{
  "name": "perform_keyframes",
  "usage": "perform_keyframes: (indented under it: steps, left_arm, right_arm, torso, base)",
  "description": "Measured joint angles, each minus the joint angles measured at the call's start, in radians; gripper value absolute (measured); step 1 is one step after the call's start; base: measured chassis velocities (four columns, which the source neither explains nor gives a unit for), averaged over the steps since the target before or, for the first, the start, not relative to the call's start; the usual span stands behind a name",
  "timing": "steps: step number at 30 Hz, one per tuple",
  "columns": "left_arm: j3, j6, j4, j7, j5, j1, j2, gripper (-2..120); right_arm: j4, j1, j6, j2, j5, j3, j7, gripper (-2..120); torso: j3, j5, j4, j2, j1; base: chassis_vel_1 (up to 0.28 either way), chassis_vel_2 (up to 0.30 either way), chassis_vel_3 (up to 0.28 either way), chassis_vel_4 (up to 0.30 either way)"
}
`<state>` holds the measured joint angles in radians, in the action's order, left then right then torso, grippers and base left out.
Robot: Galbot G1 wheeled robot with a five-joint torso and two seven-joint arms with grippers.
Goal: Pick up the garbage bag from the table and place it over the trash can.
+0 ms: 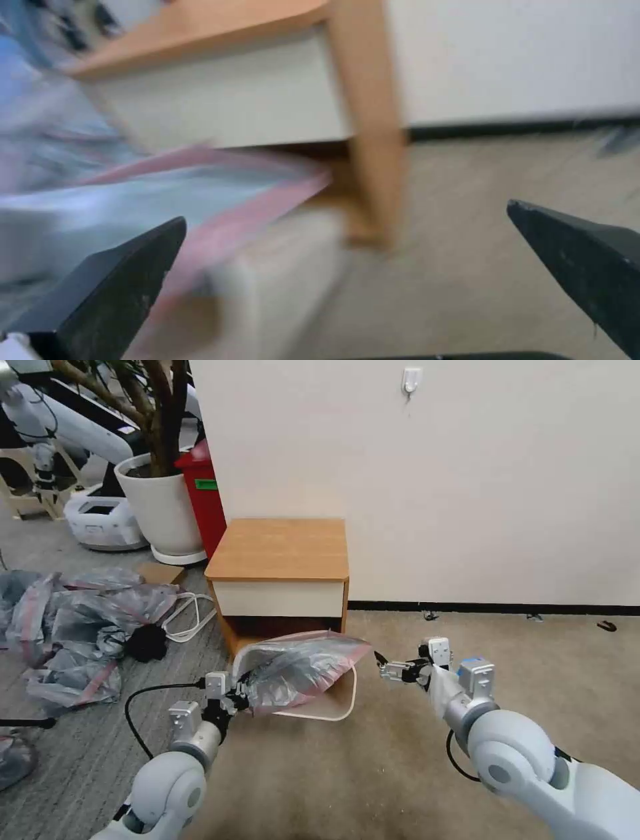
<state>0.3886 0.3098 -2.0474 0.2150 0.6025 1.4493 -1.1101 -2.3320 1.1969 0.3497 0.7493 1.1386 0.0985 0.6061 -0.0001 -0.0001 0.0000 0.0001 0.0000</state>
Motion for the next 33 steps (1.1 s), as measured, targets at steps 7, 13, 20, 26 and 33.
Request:
perform_keyframes:
  steps: [7,13,20,26,33]
  left_arm:
    - [0.003,0.000,0.001,0.000,0.000,-0.003,-0.005,1]
    - [0.010,0.000,-0.011,0.001,0.004,0.007,-0.009,1]
    - [0.008,0.001,-0.033,0.001,0.006,0.023,-0.006,1]
    - [0.002,0.003,-0.040,0.001,0.007,0.031,-0.003,1]
    - [-0.003,0.005,-0.046,-0.002,0.012,0.037,0.001,1]
  right_arm:
    - [-0.101,0.059,0.021,0.081,0.133,0.007,0.059,110]
    - [-0.048,0.052,0.061,0.237,0.185,-0.107,0.089,95]
    - [0.052,0.007,0.050,0.314,0.147,-0.168,0.077,91]
    - [0.089,-0.022,0.030,0.332,0.125,-0.186,0.046,88]
    - [0.137,-0.053,0.011,0.333,0.106,-0.192,0.014,86]
  torso:
    - [0.000,-0.0001,-0.0001,0.000,0.000]
    - [0.000,0.0000,0.0001,0.000,0.000]
    - [0.000,0.0000,0.0001,0.000,0.000]
    - [0.000,0.0000,0.0001,0.000,0.000]
    - [0.000,0.0001,0.0001,0.000,0.000]
  base:
    - [0.000,0.000,0.000,0.000]
    - [0.000,0.000,0.000,0.000]
    - [0.000,0.000,0.000,0.000]
    - [0.000,0.000,0.000,0.000]
    - [0.000,0.000,0.000,0.000]
